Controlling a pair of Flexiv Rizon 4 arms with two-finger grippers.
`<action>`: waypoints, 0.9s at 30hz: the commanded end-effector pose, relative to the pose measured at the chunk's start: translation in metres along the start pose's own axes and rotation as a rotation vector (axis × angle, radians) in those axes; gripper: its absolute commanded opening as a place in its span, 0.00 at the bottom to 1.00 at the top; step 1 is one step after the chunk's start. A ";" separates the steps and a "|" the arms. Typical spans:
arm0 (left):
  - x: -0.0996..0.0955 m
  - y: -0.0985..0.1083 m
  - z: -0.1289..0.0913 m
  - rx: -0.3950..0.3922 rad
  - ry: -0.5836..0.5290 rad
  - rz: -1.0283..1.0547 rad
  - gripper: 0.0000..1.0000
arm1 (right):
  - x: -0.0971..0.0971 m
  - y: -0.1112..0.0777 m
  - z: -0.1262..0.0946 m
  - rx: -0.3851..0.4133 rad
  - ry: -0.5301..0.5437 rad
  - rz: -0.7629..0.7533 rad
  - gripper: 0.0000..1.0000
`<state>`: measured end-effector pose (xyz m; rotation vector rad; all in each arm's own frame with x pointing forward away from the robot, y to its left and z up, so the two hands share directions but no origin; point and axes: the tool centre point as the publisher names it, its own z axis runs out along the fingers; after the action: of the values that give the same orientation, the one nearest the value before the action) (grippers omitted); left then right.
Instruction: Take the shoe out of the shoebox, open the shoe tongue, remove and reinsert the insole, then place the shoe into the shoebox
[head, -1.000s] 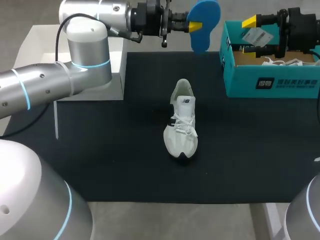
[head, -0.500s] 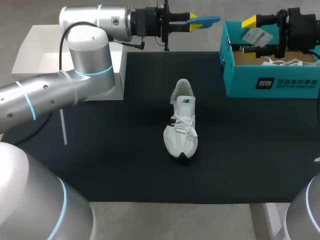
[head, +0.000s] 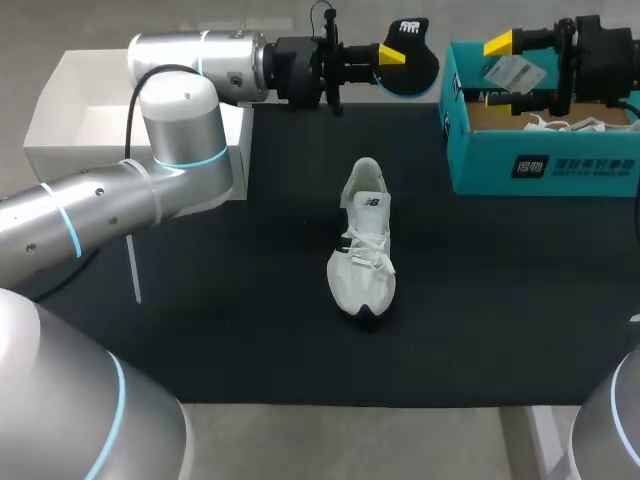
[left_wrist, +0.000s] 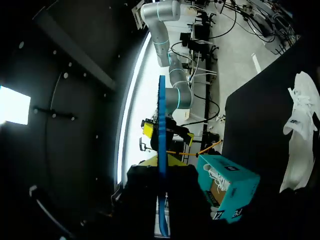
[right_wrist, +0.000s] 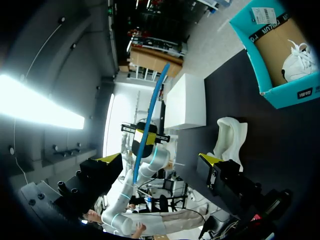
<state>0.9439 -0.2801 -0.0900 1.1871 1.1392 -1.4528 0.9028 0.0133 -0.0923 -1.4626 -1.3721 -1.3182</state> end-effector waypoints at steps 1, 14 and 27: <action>0.003 0.006 0.002 0.067 0.021 0.365 0.00 | 0.000 0.000 0.001 -0.003 -0.001 0.001 1.00; 0.000 0.000 0.010 -0.024 -0.004 0.167 0.00 | 0.012 0.007 0.008 -0.043 -0.011 -0.033 1.00; 0.003 -0.001 0.027 -0.017 0.020 0.173 0.00 | 0.016 0.016 0.040 0.026 0.013 -0.063 0.45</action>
<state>0.9362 -0.3003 -0.0885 1.2541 1.0338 -1.3039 0.9150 0.0467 -0.0818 -1.4123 -1.4262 -1.3539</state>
